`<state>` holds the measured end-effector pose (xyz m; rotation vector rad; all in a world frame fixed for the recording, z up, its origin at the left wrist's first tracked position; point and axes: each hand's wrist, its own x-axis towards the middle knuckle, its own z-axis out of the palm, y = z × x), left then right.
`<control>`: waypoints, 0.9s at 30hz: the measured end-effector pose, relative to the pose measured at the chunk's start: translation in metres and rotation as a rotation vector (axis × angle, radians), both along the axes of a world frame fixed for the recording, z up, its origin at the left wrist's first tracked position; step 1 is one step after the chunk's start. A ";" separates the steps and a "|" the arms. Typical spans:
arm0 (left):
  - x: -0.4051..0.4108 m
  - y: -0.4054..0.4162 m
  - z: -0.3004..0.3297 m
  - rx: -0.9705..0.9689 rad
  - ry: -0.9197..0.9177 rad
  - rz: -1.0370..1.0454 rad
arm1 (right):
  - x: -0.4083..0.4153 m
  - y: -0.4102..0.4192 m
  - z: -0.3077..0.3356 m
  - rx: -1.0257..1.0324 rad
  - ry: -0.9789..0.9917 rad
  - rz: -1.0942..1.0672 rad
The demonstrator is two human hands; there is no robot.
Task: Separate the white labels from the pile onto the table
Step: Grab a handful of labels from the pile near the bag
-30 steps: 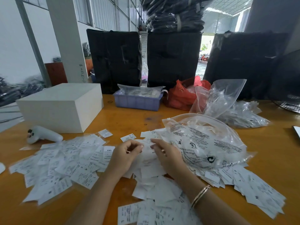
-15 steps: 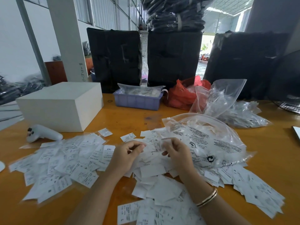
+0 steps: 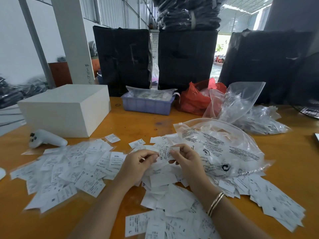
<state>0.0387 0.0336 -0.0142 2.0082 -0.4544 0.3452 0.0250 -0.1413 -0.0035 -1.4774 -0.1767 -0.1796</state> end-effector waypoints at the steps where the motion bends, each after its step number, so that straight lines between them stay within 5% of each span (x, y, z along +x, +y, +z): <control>1: 0.000 0.000 0.000 0.001 -0.002 0.002 | 0.000 0.000 0.000 0.008 -0.012 -0.003; 27: -0.002 -0.003 0.000 0.030 0.116 -0.051 | 0.004 0.001 -0.012 -0.436 -0.129 -0.004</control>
